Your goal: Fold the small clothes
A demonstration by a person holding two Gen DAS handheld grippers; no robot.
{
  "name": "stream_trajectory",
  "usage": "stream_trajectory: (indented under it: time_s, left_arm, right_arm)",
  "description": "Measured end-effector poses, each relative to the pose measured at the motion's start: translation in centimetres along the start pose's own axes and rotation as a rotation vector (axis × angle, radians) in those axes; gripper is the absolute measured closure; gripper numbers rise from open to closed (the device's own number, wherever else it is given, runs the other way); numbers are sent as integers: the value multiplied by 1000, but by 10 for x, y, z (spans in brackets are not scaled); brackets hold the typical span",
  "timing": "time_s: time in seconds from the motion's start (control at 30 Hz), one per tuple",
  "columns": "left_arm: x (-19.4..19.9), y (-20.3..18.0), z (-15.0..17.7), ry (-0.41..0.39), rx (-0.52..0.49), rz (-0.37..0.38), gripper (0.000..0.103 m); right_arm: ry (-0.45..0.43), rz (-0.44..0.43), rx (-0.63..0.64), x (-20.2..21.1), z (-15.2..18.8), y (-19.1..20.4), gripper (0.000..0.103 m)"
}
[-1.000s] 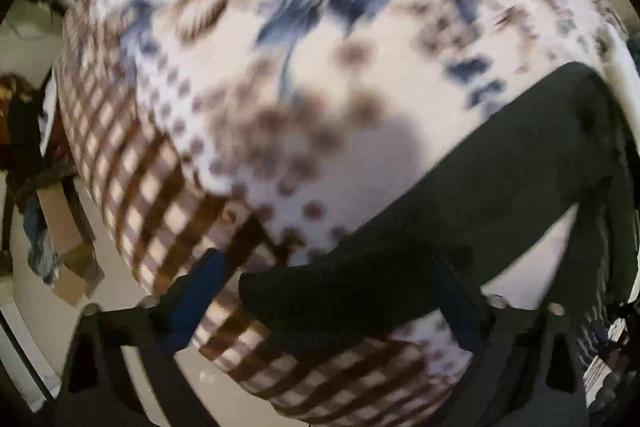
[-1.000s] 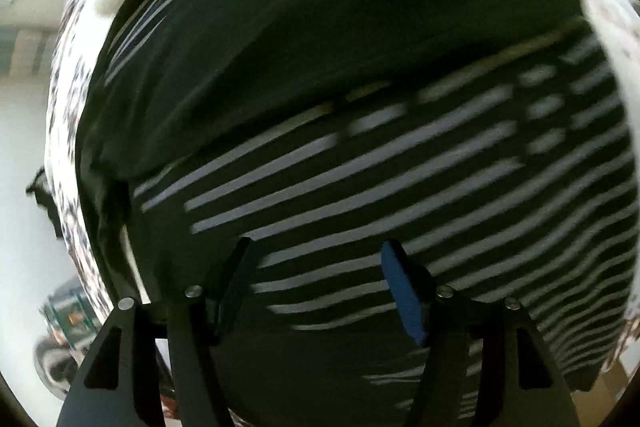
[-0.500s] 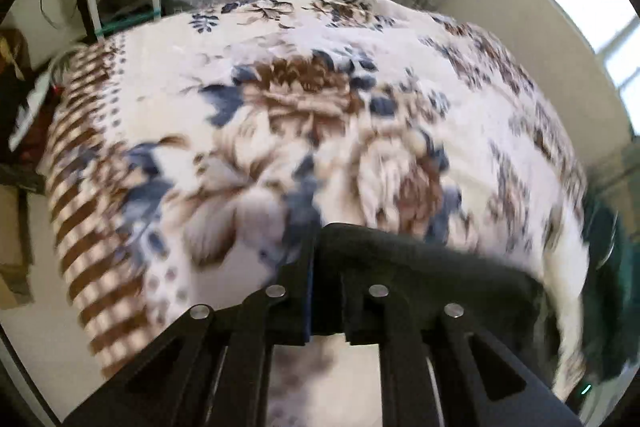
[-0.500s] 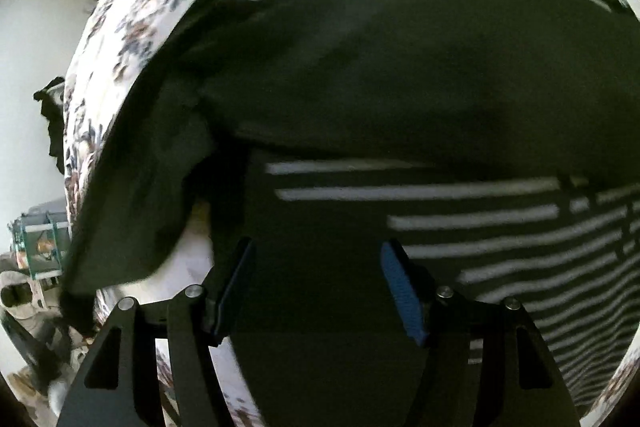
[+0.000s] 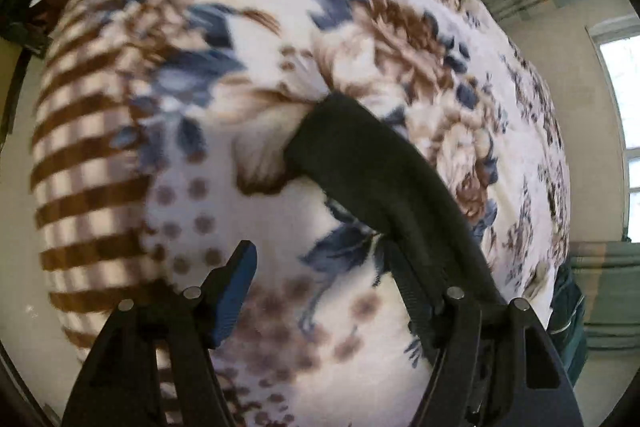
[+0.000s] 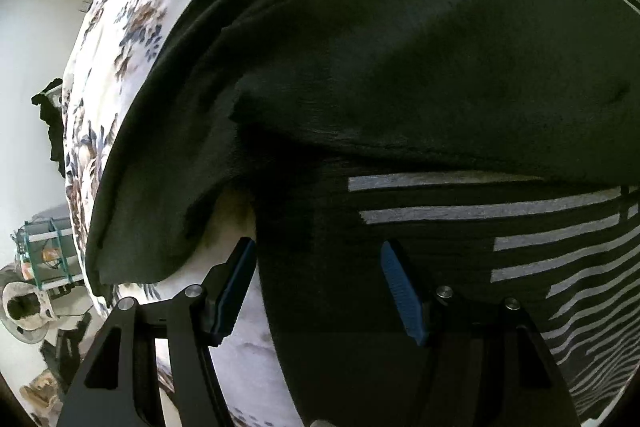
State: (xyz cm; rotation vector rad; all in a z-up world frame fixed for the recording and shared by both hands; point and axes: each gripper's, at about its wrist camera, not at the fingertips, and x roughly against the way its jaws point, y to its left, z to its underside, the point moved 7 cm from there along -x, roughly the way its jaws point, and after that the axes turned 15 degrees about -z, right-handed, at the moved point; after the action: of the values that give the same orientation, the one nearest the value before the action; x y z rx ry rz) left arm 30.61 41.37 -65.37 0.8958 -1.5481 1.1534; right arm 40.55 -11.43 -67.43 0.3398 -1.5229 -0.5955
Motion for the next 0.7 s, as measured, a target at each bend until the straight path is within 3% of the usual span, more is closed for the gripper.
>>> stream_trajectory:
  time_s: [0.1,0.2,0.23,0.27,0.3,0.47,0.57,0.63,0.67,0.7]
  left_arm:
    - [-21,-19,-12,24,12,61,36]
    - [-37,-29,-38,-21,50,51,39]
    - [-38,-32,-48,-61,55,36,48]
    - [-36,-34,-53,-84,49,27,91]
    - [-31,-39,-60,-113,19,-3,97]
    - [28,-49,-70,-200,12,25,97]
    - [43,-26,-86,-188,123,-6,96]
    - [41,-3,-94,-157,190,30,96]
    - [40,9,-94,-144,212,42,90]
    - [40,14,-92,-142,216,46,72]
  right_arm:
    - [-1,9,-10,1,-2,-6,36]
    - [-5,13,-15,4,-4,-11,36]
    - [-5,16,-14,4,-5,-12,36]
    - [-3,18,-12,4,-4,-12,36]
    - [-1,21,-9,4,-4,-13,36]
    - [0,21,2,4,-6,-8,36]
    - [-5,13,-11,6,-7,-8,36]
    - [-8,9,-19,6,-8,-8,36]
    - [-8,10,-21,5,-8,-9,36]
    - [-9,11,-25,5,-8,-10,36]
